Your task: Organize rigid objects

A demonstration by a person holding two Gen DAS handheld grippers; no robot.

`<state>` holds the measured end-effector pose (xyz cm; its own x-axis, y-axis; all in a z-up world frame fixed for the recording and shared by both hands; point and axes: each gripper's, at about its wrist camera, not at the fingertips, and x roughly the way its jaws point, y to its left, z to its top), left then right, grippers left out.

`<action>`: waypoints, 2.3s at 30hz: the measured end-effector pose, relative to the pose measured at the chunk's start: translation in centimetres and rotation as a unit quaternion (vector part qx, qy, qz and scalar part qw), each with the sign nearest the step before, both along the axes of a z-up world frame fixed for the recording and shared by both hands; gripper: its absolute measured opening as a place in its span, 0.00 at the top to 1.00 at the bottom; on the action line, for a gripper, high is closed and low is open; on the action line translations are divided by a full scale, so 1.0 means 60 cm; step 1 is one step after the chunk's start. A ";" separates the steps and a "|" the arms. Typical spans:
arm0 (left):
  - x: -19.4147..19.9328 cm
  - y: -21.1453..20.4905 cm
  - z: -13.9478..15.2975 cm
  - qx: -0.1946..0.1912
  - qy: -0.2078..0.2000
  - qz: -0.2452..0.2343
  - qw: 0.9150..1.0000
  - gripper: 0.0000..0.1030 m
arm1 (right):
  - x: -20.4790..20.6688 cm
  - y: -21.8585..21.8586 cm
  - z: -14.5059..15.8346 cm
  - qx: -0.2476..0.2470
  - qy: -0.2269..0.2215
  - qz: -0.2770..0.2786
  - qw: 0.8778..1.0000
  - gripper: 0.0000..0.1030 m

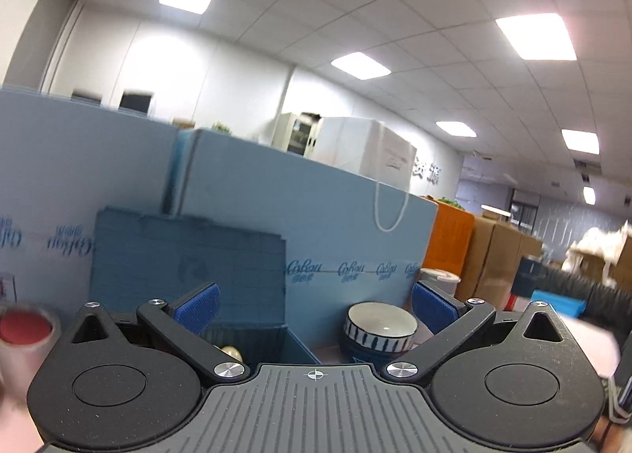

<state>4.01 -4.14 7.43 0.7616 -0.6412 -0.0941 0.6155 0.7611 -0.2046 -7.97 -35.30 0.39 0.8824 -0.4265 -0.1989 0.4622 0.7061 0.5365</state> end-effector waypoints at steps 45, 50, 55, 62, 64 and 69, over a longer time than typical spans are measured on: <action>0.002 -0.334 -0.177 0.200 0.160 -0.169 0.952 0.48 | -0.078 -0.066 -0.043 0.157 -0.074 0.008 0.985 0.00; 0.005 -0.322 -0.177 0.186 0.170 -0.172 0.952 0.77 | -0.069 -0.064 -0.046 0.153 -0.056 0.002 0.987 0.00; -0.011 -0.317 -0.172 0.198 0.159 -0.196 0.947 0.87 | -0.060 -0.066 -0.050 0.150 -0.039 -0.004 0.988 0.00; -0.031 -0.280 -0.152 0.193 0.133 -0.209 0.950 1.00 | -0.051 -0.062 -0.050 0.140 -0.030 0.007 0.990 0.00; -0.032 -0.266 -0.148 0.190 0.128 -0.206 0.952 1.00 | -0.049 -0.059 -0.050 0.137 -0.028 0.011 0.990 0.00; -0.024 -0.259 -0.150 0.172 0.137 -0.198 0.955 0.97 | -0.044 -0.057 -0.052 0.136 -0.020 0.014 0.990 0.00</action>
<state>2.60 -19.68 -1.54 0.3821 -0.7694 -0.5119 0.8287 0.5304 -0.1786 -10.62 -38.73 -2.71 0.9025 -0.3378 -0.2672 0.4189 0.5443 0.7268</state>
